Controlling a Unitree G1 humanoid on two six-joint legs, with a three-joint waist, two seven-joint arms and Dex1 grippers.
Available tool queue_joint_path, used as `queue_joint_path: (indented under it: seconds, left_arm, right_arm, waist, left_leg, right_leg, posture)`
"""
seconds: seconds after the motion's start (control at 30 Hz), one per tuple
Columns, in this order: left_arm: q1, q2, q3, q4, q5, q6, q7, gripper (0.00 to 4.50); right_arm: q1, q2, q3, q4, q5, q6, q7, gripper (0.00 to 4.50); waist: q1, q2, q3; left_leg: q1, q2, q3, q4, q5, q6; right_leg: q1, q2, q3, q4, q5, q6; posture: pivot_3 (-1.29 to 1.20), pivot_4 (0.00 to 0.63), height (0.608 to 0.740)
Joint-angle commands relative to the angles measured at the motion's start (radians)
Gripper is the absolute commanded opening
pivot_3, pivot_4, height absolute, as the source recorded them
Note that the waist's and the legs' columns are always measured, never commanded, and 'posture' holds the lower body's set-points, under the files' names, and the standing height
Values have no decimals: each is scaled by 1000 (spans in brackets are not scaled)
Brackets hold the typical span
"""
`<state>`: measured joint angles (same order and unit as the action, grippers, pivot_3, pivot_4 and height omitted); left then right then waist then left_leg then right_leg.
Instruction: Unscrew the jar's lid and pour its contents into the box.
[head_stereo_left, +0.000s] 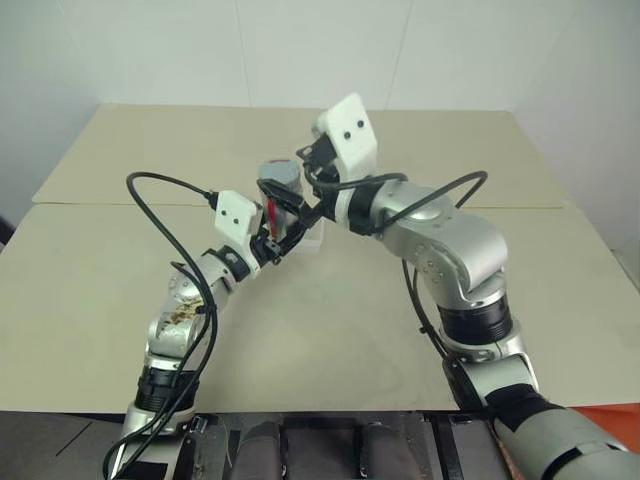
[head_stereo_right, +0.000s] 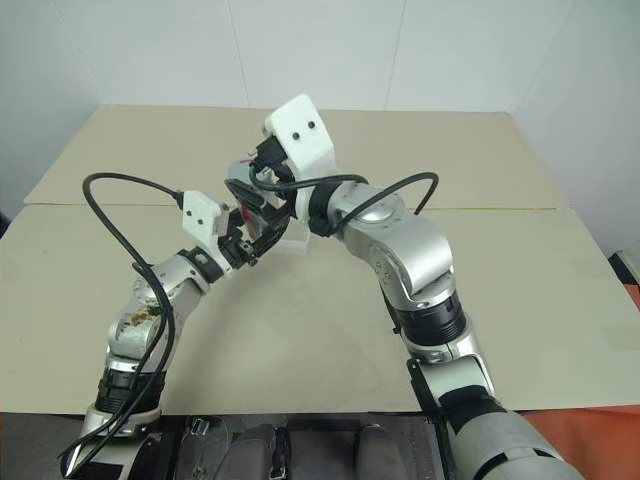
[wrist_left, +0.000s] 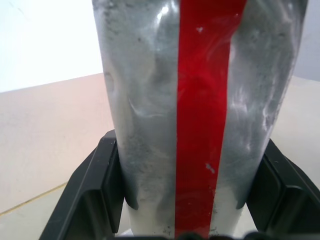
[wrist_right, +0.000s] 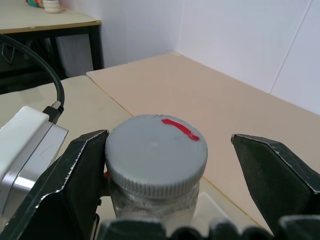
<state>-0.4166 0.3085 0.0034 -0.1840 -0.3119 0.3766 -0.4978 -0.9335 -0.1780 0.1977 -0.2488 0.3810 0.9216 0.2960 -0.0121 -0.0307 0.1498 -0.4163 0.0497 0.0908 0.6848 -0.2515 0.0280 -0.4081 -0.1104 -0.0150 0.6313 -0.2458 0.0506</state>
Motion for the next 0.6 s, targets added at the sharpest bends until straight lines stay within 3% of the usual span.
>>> queue_joint_path:
  seconds: [0.03,0.6]
  left_arm:
    - [-16,6,0,-40,-1,-18,-8,2806]
    - [-2,38,37,-61,-42,12,-39,2806]
  right_arm:
    - [-30,9,-10,-12,-24,-40,4,4462]
    - [12,-37,-37,-73,-22,-12,33,4462]
  waist:
    - [0,0,0]
    - [0,0,0]
  left_leg:
    - [0,0,0,0,0,0]
    - [0,0,0,0,0,0]
  right_leg:
    - [0,0,0,0,0,0]
    - [0,0,0,0,0,0]
  posture:
    - [0,150,740]
    - [0,150,740]
